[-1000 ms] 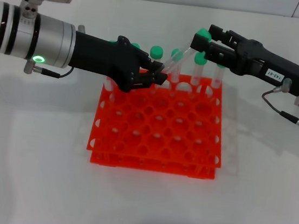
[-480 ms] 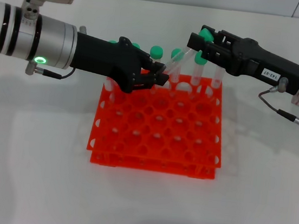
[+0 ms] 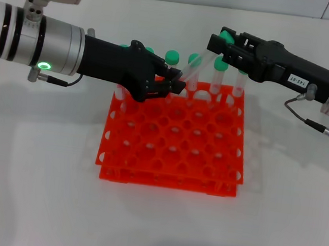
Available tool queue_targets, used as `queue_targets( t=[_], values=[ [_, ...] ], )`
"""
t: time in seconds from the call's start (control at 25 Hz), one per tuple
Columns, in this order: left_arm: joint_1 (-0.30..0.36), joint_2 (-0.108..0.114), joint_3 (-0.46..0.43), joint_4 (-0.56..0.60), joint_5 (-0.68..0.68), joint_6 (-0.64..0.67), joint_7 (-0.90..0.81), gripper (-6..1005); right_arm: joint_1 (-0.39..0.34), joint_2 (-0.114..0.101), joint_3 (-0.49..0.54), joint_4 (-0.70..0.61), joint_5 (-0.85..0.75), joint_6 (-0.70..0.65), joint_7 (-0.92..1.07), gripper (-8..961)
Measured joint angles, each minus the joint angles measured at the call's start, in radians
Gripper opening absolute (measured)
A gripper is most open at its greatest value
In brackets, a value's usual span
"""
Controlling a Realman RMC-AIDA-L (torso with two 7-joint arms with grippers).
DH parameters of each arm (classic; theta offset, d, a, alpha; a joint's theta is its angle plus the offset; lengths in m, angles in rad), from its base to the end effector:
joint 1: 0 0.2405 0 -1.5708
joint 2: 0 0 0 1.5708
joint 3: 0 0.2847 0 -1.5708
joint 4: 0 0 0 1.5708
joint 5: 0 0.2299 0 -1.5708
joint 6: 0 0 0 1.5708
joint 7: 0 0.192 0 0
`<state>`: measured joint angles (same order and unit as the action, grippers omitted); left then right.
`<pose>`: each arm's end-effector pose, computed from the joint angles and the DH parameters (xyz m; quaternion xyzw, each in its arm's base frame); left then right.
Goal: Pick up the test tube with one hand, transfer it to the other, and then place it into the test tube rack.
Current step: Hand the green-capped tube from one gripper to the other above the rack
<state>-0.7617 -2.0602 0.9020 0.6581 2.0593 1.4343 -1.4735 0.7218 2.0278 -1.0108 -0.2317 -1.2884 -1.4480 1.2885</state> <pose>-0.2010 0.4288 -0.0835 -0.9794 -0.1174 -0.1440 0.0796 0.1919 0.4225 -0.0754 -0.8590 0.2568 0.4285 0.1121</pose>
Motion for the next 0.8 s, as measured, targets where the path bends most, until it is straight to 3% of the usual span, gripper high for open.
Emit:
queue_targets(
  t=[0.12, 0.24, 0.8],
  values=[
    [0.0, 0.0, 0.0, 0.0, 0.001, 0.0, 0.001, 212, 0.002, 0.0, 0.0, 0.001, 0.0, 0.001, -0.003, 501],
    [-0.003, -0.001, 0.0, 0.0, 0.006, 0.0, 0.001, 213, 0.007, 0.0, -0.005, 0.004, 0.002, -0.002, -0.012, 296],
    [-0.01, -0.003, 0.0, 0.006, 0.009, 0.0, -0.034, 215, 0.01, 0.0, -0.02, -0.002, 0.011, 0.002, -0.014, 249]
  ],
)
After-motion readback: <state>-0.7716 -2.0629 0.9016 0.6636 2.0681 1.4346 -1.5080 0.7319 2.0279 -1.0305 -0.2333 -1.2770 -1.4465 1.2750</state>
